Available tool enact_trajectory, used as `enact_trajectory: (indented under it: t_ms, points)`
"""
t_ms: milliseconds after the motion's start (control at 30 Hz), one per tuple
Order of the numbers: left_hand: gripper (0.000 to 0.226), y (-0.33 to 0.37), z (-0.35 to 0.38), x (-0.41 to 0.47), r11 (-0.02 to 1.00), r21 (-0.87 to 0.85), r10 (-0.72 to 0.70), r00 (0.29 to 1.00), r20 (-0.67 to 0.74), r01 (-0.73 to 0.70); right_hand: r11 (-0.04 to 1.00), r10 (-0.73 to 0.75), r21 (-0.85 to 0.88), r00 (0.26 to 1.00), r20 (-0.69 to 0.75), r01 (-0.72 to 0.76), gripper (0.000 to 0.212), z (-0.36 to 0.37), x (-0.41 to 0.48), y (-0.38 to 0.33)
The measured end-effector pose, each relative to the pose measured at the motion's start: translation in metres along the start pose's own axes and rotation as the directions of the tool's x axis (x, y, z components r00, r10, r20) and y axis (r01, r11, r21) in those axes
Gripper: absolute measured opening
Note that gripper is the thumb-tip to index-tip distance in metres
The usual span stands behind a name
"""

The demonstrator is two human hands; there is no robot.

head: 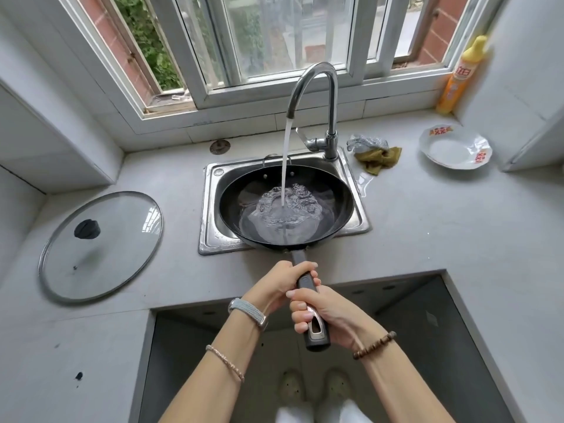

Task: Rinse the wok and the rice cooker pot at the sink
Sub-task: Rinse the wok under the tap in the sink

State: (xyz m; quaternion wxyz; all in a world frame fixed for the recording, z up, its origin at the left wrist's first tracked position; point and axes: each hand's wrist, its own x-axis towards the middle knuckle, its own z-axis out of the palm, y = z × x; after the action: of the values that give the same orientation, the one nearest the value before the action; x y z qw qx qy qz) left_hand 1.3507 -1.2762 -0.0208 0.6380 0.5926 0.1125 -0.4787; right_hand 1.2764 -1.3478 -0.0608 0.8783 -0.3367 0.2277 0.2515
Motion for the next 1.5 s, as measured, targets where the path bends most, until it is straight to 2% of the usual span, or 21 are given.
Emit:
enact_trajectory:
  t_ms: [100,300,633,767,933,1167,1333,1500]
  points:
    - [0.029,-0.001,-0.005,0.004,1.000,-0.001,0.002,1.000,-0.012,-0.002,1.000,0.023,-0.004,0.999,0.026,-0.023,0.028,0.001,0.000,-0.002]
    - [0.028,-0.002,-0.011,0.008,1.000,-0.021,0.002,1.000,-0.005,-0.002,0.999,0.025,-0.027,0.999,-0.028,-0.026,0.026,0.004,0.005,-0.001]
    - [0.028,-0.016,-0.024,0.011,1.000,-0.023,-0.006,0.998,0.063,0.008,0.991,0.054,-0.120,0.999,-0.003,-0.054,0.021,0.000,0.007,0.010]
    - [0.029,-0.036,-0.030,0.009,1.000,0.000,-0.013,0.995,0.103,0.014,0.970,0.050,-0.235,0.998,-0.034,-0.056,0.015,-0.011,0.001,0.026]
    - [0.026,-0.060,-0.024,0.009,0.999,0.031,-0.018,0.996,0.085,0.015,0.956,0.110,-0.257,0.986,-0.129,-0.141,0.016,-0.036,0.000,0.050]
    - [0.023,-0.061,-0.018,0.009,1.000,0.004,-0.001,0.999,0.050,0.001,0.964,0.096,-0.234,0.986,-0.135,-0.126,0.017,-0.040,-0.002,0.046]
    - [0.029,-0.035,-0.014,0.012,0.999,-0.035,0.013,1.000,-0.009,-0.013,0.978,0.022,-0.205,0.997,-0.079,-0.038,0.019,-0.013,-0.001,0.017]
    - [0.030,-0.004,-0.017,0.016,0.993,-0.112,-0.026,0.999,0.035,0.029,0.987,-0.024,-0.162,0.997,-0.069,0.012,0.023,0.010,0.004,-0.011]
